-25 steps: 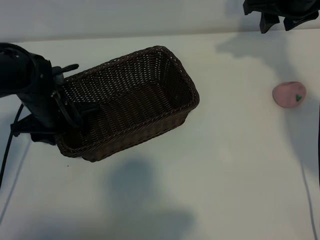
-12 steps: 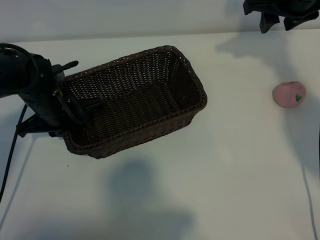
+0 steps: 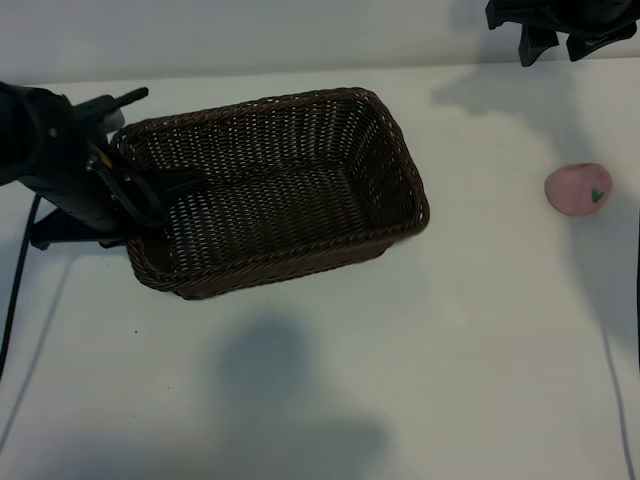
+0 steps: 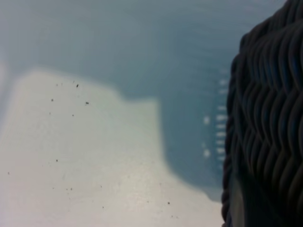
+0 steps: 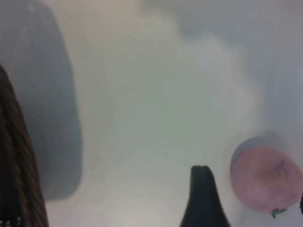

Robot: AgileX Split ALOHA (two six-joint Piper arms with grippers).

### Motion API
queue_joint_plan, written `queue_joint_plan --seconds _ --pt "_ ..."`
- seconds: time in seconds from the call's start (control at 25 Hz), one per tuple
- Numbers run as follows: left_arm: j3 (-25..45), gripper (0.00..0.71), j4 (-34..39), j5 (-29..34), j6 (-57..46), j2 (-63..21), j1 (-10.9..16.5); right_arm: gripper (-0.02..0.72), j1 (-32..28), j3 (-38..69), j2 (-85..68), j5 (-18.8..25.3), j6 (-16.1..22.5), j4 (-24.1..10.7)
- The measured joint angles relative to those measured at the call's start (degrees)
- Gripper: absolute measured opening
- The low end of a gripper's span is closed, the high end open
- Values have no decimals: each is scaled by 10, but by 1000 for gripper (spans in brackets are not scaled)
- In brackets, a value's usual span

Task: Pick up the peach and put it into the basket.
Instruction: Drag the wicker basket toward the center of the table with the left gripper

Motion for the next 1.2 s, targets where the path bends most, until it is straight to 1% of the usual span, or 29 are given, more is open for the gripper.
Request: queue_joint_plan --seconds 0.12,0.36,0.48,0.6,0.8,1.0,1.2 --pt "2 98 -41 1 49 -22 11 483 0 0 0 0 0 0" --pt "2 97 -182 -6 184 -40 39 483 0 0 0 0 0 0" --pt "-3 97 -224 -15 240 -39 42 483 0 0 0 -1 0 0" --pt "-40 97 -233 0 269 -14 42 483 0 0 0 -2 0 -1" --pt "-133 97 -233 52 293 72 39 483 0 0 0 -2 0 -2" --pt "-219 97 -231 88 308 147 25 483 0 0 0 -2 0 -2" --pt "-265 97 -214 101 306 211 7 483 0 0 0 -2 0 -2"
